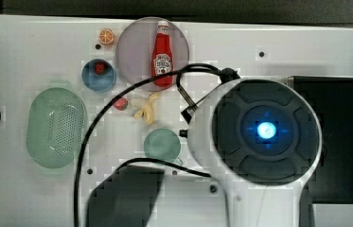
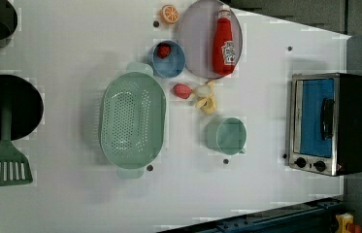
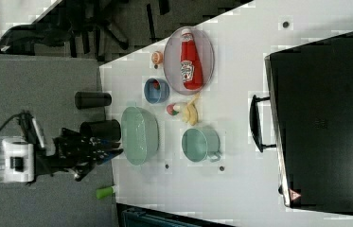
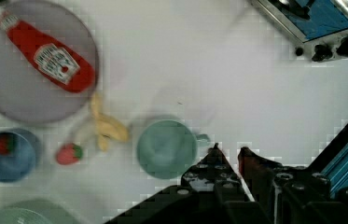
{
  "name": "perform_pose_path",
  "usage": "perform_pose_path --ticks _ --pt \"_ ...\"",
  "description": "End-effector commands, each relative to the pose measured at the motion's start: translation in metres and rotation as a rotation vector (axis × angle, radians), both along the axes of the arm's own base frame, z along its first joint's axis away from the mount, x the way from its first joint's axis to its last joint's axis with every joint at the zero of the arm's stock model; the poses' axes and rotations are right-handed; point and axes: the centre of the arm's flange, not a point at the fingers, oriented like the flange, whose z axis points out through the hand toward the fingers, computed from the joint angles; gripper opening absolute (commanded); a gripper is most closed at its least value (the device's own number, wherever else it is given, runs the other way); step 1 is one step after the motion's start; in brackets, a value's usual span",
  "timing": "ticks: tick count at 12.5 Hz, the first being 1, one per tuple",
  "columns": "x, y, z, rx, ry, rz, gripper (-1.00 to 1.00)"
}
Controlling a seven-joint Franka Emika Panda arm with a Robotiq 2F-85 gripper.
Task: Flap open oven.
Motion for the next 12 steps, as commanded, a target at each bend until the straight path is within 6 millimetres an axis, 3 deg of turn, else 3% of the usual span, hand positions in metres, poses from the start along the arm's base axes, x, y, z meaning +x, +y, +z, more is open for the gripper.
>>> perform_pose_path --ticks 1,7,12 --pt "-0.005 -0.051 -0.025 0.037 0.038 0.192 -0.65" --pt "-0.021 -0.151 -0.077 0.081 -0.027 0.567 -0.65" --pt "-0.012 -0.212 -0.136 0.017 -0.067 0.786 -0.65"
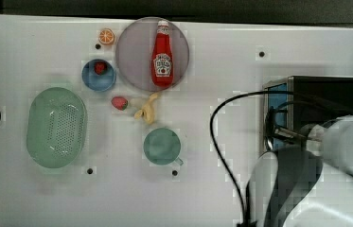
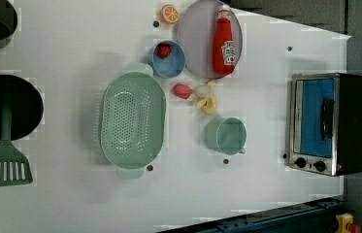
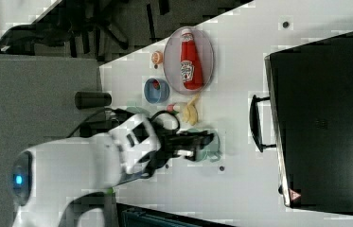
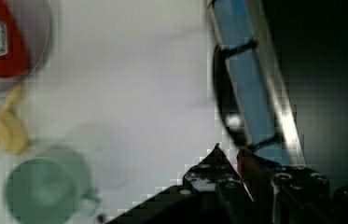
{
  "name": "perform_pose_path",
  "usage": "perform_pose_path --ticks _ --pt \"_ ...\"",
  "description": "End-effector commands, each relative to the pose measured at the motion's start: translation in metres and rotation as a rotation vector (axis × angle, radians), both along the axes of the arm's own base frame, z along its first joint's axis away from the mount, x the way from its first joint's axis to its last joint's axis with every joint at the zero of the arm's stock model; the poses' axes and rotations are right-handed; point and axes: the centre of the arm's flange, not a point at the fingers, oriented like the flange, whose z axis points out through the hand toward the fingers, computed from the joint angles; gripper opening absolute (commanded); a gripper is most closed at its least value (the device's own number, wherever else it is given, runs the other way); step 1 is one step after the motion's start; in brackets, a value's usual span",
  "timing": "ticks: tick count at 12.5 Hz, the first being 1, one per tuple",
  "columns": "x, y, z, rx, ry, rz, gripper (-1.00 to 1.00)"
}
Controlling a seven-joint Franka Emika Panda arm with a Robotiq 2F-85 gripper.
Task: Flap open oven.
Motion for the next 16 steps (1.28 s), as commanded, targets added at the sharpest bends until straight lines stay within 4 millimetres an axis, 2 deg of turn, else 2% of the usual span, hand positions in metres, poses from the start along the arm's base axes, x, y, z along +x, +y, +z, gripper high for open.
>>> perform_pose_path --ticks 1,5,9,16 --pt "0.005 -0.018 -0.037 -0.028 0.014 0.233 -0.65" --pt "0.012 -0.04 -0.089 -0.061 0.049 0.205 -0.65" --pt "0.011 -0.037 -0.131 -0.081 0.048 0.211 -0.65" --pt "0.008 -0.024 -0.165 -0.102 0.032 0.222 -0.65"
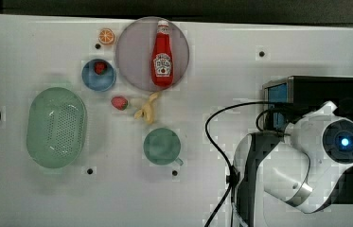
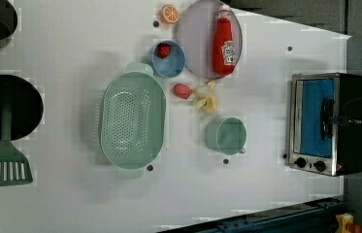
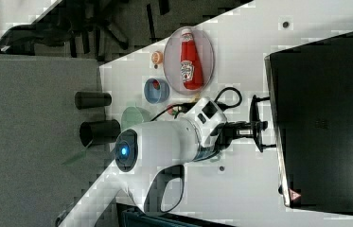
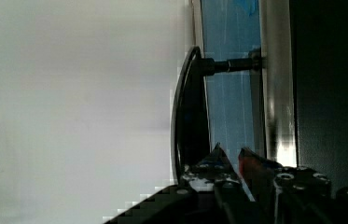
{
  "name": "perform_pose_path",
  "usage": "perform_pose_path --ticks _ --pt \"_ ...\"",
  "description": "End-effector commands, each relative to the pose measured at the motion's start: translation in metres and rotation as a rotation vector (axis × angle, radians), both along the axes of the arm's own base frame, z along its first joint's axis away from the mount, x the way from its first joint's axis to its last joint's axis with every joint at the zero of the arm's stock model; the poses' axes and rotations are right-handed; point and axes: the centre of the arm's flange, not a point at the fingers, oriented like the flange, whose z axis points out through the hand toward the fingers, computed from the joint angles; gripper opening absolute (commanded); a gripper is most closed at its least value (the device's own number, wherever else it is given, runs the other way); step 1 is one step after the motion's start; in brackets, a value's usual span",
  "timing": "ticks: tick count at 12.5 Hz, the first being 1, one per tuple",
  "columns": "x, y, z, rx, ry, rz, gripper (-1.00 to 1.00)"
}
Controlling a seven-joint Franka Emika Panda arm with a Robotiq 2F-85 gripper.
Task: Flap open oven.
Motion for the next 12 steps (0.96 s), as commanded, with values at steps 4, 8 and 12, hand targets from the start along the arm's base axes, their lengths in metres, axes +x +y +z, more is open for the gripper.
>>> perform_pose_path --ticks 4,8,12 --pt "0.005 0.012 -0.015 -0.03 0.011 0.034 -0.65" --pt "0.018 0.05 -0.021 -0.151 0.059 0.04 -0.65" --pt "0.025 0.096 -0.038 -0.224 0.096 0.058 -0.65"
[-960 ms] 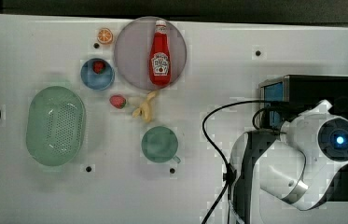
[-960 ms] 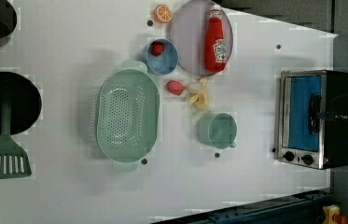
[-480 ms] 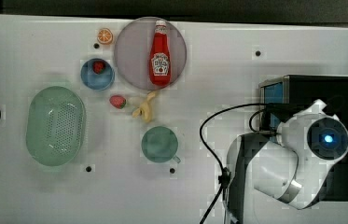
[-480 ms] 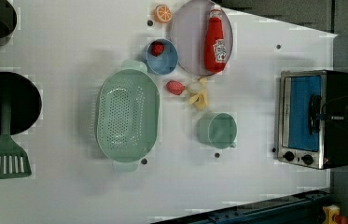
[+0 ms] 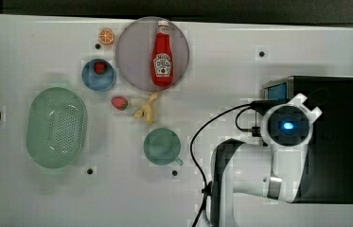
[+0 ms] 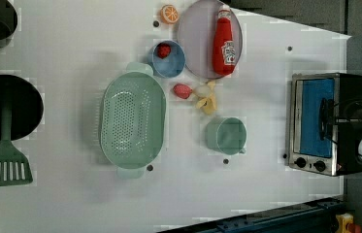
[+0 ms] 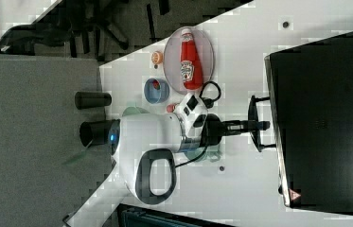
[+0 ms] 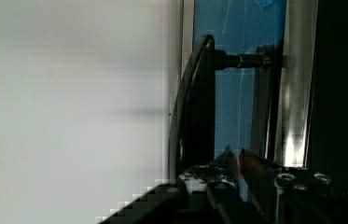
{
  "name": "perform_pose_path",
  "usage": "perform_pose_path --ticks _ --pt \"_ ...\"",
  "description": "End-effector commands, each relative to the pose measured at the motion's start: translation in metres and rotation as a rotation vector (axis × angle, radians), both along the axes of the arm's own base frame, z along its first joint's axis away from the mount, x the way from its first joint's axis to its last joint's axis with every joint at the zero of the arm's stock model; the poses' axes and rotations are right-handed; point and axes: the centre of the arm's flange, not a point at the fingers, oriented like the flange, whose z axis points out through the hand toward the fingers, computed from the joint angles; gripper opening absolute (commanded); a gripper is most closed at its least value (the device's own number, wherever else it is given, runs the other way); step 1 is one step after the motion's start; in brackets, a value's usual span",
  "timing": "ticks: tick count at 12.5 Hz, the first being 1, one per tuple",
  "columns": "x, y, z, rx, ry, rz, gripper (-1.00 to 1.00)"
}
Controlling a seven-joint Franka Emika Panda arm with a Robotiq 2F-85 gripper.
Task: Flap open oven.
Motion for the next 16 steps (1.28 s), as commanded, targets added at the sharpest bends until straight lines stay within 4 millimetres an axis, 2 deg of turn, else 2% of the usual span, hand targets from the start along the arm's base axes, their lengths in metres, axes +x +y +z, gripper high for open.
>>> perform_pose_path --ticks 1,5,8,10,13,16 --pt "0.012 0.063 -0.024 -0.033 0.008 -0.025 -0.65" --pt "0.017 0.108 -0.059 -0.12 0.046 0.028 -0.65" --pt "0.016 0.147 -0.096 -0.199 0.025 -0.042 -0.65" --pt "0.014 0.169 -0.122 -0.271 0.015 -0.022 -0.65" --pt "0.009 0.192 -0.158 -0.34 0.0 -0.026 -0.65" --pt "0.008 0.207 -0.181 -0.364 -0.024 -0.092 -0.65"
